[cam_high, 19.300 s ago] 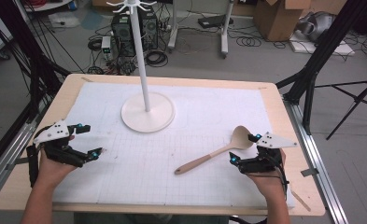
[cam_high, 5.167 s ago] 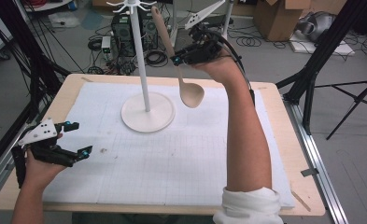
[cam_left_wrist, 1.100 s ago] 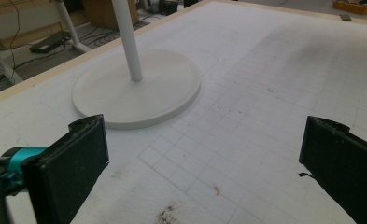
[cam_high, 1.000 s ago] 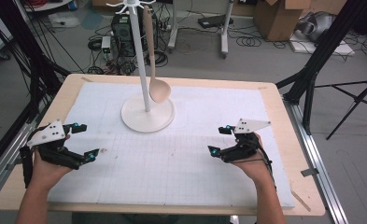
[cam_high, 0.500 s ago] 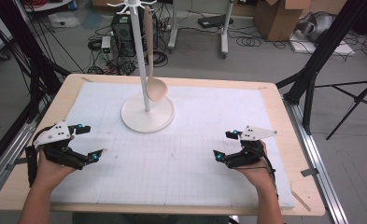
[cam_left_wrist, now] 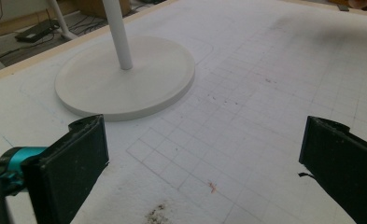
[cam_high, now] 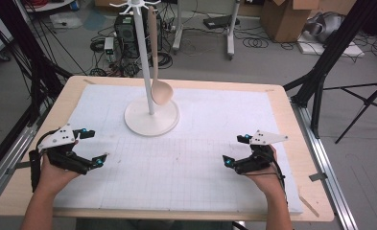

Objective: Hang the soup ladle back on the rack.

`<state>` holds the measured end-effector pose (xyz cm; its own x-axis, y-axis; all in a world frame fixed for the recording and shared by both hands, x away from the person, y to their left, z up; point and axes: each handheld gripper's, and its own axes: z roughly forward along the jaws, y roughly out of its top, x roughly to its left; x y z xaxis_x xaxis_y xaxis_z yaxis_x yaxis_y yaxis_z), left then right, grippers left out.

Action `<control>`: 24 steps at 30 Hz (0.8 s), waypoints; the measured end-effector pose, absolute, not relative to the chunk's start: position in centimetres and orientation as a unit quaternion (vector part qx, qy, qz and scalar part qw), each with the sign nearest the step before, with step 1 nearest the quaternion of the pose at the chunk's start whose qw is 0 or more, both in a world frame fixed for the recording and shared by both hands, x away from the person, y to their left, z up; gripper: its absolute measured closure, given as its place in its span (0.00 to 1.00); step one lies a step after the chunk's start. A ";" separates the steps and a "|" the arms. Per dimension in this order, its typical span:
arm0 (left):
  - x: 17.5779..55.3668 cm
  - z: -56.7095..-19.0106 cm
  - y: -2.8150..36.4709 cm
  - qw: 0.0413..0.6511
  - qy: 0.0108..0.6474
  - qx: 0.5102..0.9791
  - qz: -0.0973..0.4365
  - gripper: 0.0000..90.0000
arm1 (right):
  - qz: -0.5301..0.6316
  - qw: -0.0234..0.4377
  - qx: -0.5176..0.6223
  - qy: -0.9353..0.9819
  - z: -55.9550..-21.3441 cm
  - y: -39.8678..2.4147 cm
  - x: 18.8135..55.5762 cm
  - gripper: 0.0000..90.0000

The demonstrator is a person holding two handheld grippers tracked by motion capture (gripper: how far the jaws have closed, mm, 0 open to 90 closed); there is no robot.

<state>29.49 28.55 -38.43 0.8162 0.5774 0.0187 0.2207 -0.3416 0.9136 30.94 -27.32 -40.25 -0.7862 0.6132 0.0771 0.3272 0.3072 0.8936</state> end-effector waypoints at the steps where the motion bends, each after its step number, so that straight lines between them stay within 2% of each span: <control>1: 29.5 -38.5 28.5 0.517 0.250 0.801 0.171 0.02 | 0.510 0.140 0.295 0.795 -40.2 -27.3 30.9 0.01; 24: 29.6 -38.8 28.3 0.515 0.251 0.803 0.164 0.02 | 0.515 0.132 0.297 0.793 -40.2 -27.3 31.0 0.01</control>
